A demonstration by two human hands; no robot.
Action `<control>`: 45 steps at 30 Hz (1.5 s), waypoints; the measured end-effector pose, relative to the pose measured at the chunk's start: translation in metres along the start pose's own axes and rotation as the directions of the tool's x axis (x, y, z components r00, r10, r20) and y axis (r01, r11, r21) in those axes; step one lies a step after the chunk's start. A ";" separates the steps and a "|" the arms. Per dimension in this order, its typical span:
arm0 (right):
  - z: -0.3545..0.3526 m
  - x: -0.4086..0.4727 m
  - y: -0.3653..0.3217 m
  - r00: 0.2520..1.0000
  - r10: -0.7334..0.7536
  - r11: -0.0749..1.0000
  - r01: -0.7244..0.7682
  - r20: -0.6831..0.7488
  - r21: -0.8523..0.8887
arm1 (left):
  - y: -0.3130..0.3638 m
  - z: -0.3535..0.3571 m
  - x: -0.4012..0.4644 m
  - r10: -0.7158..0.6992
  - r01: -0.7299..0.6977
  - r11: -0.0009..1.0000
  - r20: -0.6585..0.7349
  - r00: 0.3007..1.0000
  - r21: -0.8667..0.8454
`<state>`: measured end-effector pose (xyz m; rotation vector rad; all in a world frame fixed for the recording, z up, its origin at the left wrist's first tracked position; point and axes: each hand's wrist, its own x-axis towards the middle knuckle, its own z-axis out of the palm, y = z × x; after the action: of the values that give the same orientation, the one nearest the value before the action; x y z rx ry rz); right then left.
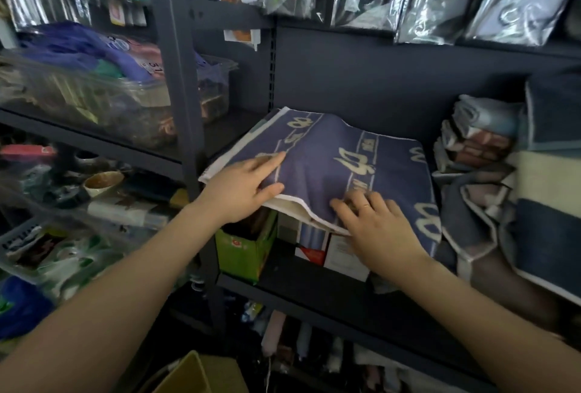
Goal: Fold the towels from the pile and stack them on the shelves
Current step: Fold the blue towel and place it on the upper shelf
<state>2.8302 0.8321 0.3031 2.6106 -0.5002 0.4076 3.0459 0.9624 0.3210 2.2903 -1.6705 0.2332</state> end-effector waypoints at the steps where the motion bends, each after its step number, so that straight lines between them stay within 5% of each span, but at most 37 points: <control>1: -0.001 -0.004 0.003 1.000 -0.017 0.999 0.016 -0.006 -0.033 | -0.003 0.001 -0.002 0.019 -0.018 0.999 -0.015 1.000 0.026; 10: -0.012 -0.060 0.043 0.995 -0.097 0.994 0.094 -0.036 -0.063 | -0.020 0.012 -0.006 0.065 -0.060 0.991 -0.040 0.997 0.120; 13: -0.007 -0.076 0.041 0.993 -0.115 0.987 0.111 0.028 0.112 | -0.012 0.014 -0.008 0.027 -0.018 0.985 -0.053 0.998 0.170; 15: -0.015 -0.075 0.039 0.997 -0.040 0.958 0.058 -0.068 0.279 | 0.004 0.014 -0.014 -0.010 0.026 0.966 -0.065 0.998 0.258; 17: -0.027 -0.066 0.040 0.991 0.039 0.938 0.009 -0.130 0.347 | 0.023 0.017 -0.021 0.122 -0.066 0.940 -0.149 0.981 0.335; 20: -0.027 -0.055 0.044 0.992 -0.108 0.981 0.096 0.065 0.166 | 0.046 0.034 -0.024 0.380 -0.243 0.867 -0.262 0.887 0.435; 22: -0.019 -0.056 0.044 0.959 -0.226 0.970 0.238 0.172 -0.054 | 0.054 0.040 -0.021 0.407 -0.238 0.850 -0.298 0.863 0.470; 25: -0.006 -0.057 0.052 0.961 -0.273 0.951 0.275 0.035 -0.144 | 0.053 0.044 -0.014 0.297 -0.164 0.893 -0.273 0.915 0.420; 28: -0.010 -0.045 0.071 0.959 -0.208 0.963 0.235 -0.194 0.132 | 0.063 0.035 -0.009 0.154 -0.077 0.943 -0.217 0.964 0.325; 33: -0.042 -0.012 0.095 0.950 -0.200 0.862 0.287 -0.238 0.418 | 0.124 0.010 0.007 0.250 -0.228 0.967 -0.249 0.936 0.115; 35: -0.053 0.000 0.100 0.956 -0.207 0.804 0.287 -0.207 0.520 | 0.148 0.004 0.021 0.203 -0.238 0.965 -0.265 0.943 -0.107; 37: -0.061 0.016 0.109 0.969 -0.230 0.685 0.226 -0.088 0.692 | 0.163 0.002 0.038 0.050 -0.141 0.924 -0.253 0.966 -0.356; 40: -0.069 0.044 0.137 0.961 -0.238 0.572 0.024 0.138 0.820 | 0.166 0.006 0.053 -0.033 -0.116 0.884 -0.307 0.951 -0.454; 44: -0.048 0.073 0.165 0.904 0.095 0.238 -0.426 0.416 0.873 | 0.168 0.014 0.056 -0.098 -0.107 0.812 -0.316 0.944 -0.573; 45: -0.037 0.078 0.167 0.863 0.165 0.223 -0.505 0.478 0.834 | 0.168 0.014 0.055 -0.150 -0.096 0.788 -0.341 0.928 -0.609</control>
<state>2.8239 0.6891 0.4250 3.7844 -1.3156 0.5896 2.9027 0.8612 0.3482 1.6452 -1.2649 0.0836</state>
